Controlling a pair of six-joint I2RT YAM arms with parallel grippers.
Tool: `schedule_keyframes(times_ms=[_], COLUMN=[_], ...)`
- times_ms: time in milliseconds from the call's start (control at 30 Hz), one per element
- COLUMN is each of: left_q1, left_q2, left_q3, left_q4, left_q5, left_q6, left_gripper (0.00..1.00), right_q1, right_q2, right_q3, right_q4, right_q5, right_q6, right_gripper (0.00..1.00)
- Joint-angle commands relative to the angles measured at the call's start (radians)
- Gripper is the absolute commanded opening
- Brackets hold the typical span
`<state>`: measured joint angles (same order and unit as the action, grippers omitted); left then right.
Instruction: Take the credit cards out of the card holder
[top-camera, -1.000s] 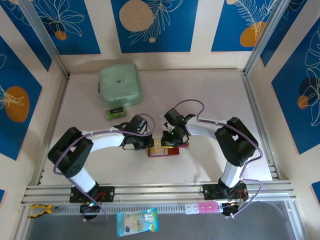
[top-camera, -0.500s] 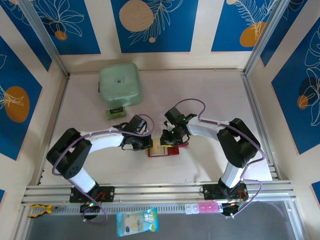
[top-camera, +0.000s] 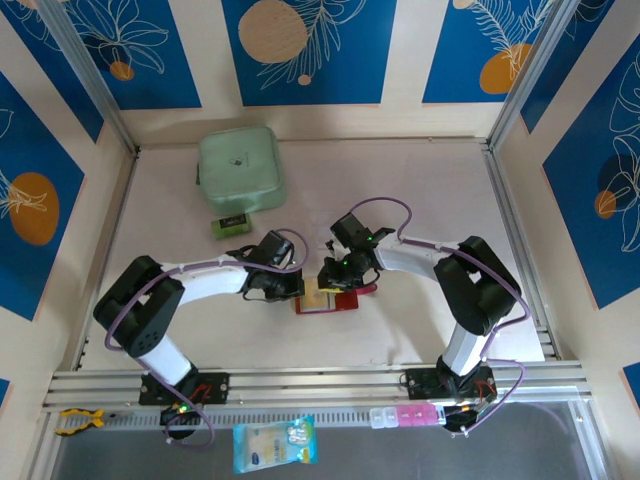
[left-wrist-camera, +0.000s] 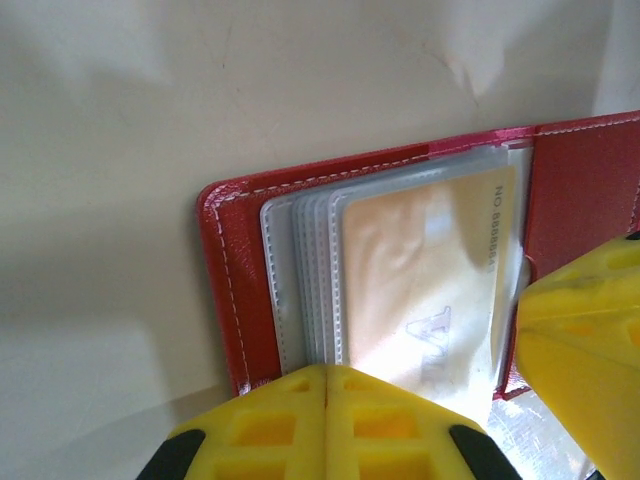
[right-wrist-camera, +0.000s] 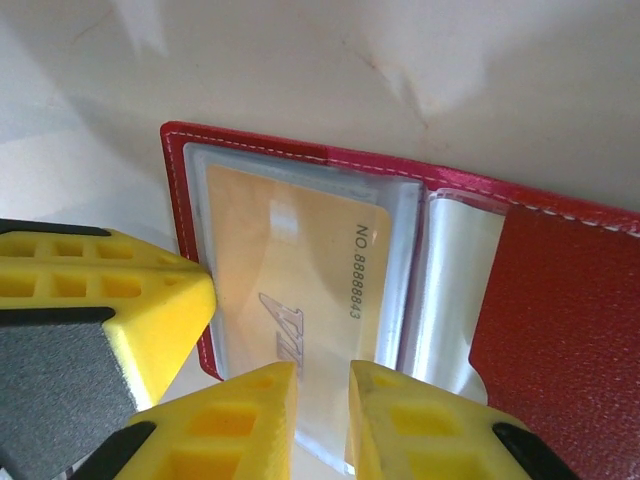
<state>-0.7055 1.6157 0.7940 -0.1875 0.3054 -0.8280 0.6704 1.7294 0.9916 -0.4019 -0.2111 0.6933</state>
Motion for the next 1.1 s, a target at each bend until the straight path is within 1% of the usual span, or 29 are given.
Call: schedule_keyframes(times_ms=[0,400,533,800,1067], left_q1=[-0.011,-0.011,-0.011,-0.012,-0.012], left_q2=[0.022,0.026,0.026,0.026,0.022], left_q3=[0.005,0.007,0.007,0.005,0.006], left_q4=[-0.018,-0.024,-0.026,-0.028,-0.03], left_q5=[-0.014,-0.014,-0.013,-0.017,-0.017], left_q6=[0.013,0.014,0.014,0.014,0.013], left_gripper=[0.03,0.02,0.03,0.03,0.03], right_q1=[-0.008,-0.014,-0.017,-0.018,-0.019], right_q2=[0.019,0.044,0.05,0.024,-0.022], right_q3=[-0.02,-0.033,-0.035,-0.022,-0.008], right_q4=[0.011,0.063,0.063,-0.025,-0.054], right_q5=[-0.031,-0.093,-0.093,0.024,0.055], right_q6=[0.012,0.022,0.023,0.012,-0.008], right_gripper=[0.22,0.19,0.19,0.21,0.21])
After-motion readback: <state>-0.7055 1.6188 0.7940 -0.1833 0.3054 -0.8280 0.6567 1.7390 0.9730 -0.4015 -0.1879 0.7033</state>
